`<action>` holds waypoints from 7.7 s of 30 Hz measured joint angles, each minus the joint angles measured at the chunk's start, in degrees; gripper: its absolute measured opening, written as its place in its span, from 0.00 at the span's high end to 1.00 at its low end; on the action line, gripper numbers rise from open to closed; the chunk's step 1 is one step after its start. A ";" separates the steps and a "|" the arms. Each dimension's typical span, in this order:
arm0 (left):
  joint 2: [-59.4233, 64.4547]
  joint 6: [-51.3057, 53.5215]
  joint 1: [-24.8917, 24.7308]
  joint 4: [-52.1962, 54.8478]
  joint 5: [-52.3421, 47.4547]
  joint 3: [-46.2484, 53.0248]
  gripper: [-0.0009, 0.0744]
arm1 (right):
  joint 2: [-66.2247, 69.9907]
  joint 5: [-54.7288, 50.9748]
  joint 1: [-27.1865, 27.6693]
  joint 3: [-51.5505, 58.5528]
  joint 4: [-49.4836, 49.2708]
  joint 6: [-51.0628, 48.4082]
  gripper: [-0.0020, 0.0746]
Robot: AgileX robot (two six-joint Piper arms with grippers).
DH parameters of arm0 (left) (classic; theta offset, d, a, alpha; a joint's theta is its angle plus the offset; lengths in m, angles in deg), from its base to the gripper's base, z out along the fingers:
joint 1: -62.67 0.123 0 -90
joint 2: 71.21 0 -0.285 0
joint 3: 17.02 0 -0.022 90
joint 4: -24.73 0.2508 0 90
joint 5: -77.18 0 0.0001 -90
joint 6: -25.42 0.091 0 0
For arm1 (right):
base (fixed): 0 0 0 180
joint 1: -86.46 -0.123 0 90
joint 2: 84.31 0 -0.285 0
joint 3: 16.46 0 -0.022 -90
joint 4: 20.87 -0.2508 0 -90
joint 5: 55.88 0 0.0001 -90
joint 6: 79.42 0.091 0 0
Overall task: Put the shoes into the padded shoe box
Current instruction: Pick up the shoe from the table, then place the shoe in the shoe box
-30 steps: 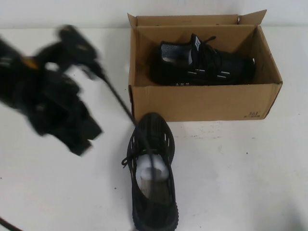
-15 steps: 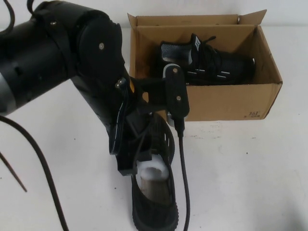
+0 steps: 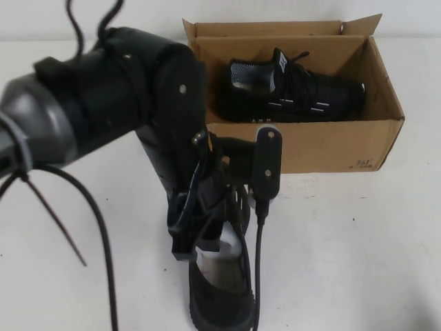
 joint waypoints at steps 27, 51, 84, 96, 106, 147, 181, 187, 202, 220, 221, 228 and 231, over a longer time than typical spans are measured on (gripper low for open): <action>3.84 0.21 0.00 4.38 7.09 0.00 0.56 | 0.00 0.00 0.00 0.00 0.00 0.00 0.98; 5.26 0.21 0.00 4.62 8.25 0.00 0.68 | 0.00 0.00 0.00 0.00 0.00 0.00 0.98; -3.79 -65.74 0.00 6.25 6.10 -20.90 0.99 | 0.00 0.00 0.00 0.00 0.00 0.00 0.98; 2.31 -76.58 0.44 6.45 25.44 -25.19 0.99 | -0.09 0.00 0.00 0.00 0.00 0.00 0.98; 8.23 -81.17 1.32 6.57 34.19 -25.19 0.99 | -0.21 0.00 0.00 0.00 0.00 0.00 0.98; 17.51 -88.52 1.81 12.65 41.12 -25.71 0.99 | -0.33 0.00 0.00 0.00 0.00 0.00 0.98; 19.64 -91.54 2.54 16.35 49.25 -25.71 0.99 | -0.33 0.00 0.00 0.00 0.00 0.00 0.98; 19.85 -92.07 2.85 16.67 49.25 -25.71 0.99 | -0.33 0.00 0.00 0.00 0.00 0.00 0.98; 21.52 -92.43 1.07 15.65 48.27 -25.71 0.99 | -0.33 0.00 0.00 0.00 0.00 0.00 0.98; 22.33 -92.13 0.13 14.57 46.66 -25.71 0.99 | -0.33 0.00 0.00 0.00 0.00 0.00 0.98; 22.43 -92.13 0.13 14.46 46.66 -25.71 0.99 | -0.33 0.00 0.00 0.00 0.00 0.00 0.98; 24.45 -92.13 0.13 11.92 45.81 -25.71 0.99 | -0.33 0.00 0.00 0.00 0.00 0.00 0.98; 24.96 -92.13 0.13 11.42 45.81 -25.71 0.99 | -0.33 0.00 0.00 0.00 0.00 0.00 0.98</action>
